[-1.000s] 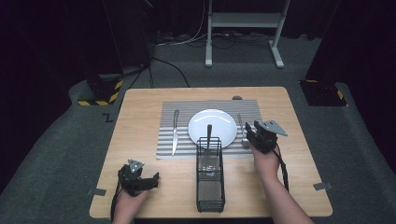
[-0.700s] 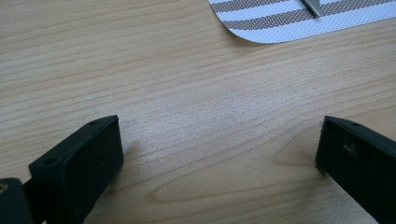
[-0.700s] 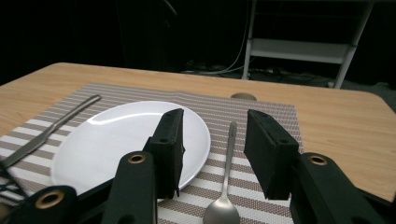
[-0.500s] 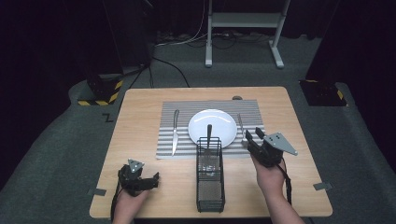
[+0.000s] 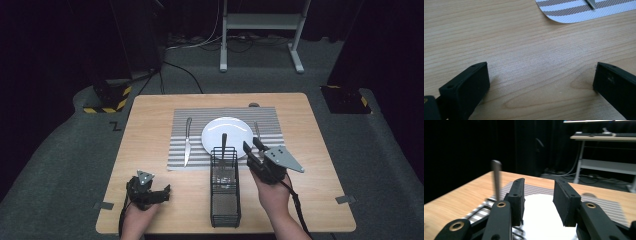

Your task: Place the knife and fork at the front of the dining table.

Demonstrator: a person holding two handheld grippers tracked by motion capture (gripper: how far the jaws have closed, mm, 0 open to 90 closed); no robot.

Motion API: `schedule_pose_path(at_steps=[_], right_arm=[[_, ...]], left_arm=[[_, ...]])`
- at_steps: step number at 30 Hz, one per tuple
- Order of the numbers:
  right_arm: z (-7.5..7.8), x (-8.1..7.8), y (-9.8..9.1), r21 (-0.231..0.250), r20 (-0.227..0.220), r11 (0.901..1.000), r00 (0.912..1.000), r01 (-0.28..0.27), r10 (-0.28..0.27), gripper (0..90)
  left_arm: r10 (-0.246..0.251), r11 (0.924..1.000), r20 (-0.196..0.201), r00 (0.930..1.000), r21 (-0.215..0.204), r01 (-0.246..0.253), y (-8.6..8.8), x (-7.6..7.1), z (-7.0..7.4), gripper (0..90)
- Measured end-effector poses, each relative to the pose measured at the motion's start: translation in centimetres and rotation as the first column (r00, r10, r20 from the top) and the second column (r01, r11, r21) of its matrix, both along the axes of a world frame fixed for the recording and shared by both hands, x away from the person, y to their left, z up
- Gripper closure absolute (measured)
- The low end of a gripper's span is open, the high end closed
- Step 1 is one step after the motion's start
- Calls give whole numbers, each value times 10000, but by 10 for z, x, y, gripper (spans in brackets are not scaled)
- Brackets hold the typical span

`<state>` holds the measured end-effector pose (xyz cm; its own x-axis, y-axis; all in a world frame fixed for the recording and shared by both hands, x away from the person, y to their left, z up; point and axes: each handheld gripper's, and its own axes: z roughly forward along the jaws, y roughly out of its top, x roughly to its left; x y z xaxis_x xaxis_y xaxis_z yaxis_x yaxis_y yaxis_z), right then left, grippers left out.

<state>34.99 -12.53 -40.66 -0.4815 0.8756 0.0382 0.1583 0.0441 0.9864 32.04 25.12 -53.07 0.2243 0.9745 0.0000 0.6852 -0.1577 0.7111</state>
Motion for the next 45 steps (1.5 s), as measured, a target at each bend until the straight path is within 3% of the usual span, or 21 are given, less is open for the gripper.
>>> schedule_pose_path(at_steps=[5,9,13,16,22,36,45], right_arm=[[7,-2,24,-104,222,9985,9983,-540,542,611],[10,3,36,25,20,9967,9967,-809,809,604],[10,10,48,-337,58,9962,9967,-804,806,594],[9,17,52,-198,-251,9956,9955,-920,915,595],[4,25,57,-238,-629,9948,9932,-991,974,604],[7,24,56,-381,-304,9961,9964,-800,789,767],[7,22,58,-430,-124,9951,9960,-891,886,825]], left_arm=[[-43,10000,-12,10000,-36,43,0,0,0,7],[-34,10000,-11,10000,-28,34,0,0,0,8],[-45,10000,-12,10000,-34,45,0,0,0,8],[-52,10000,-9,10000,-30,52,0,0,0,8],[-40,10000,-21,10000,-33,40,0,0,0,8],[-34,10000,-23,10000,-36,34,0,0,0,6],[-53,10000,-19,10000,-29,53,0,0,0,6]])
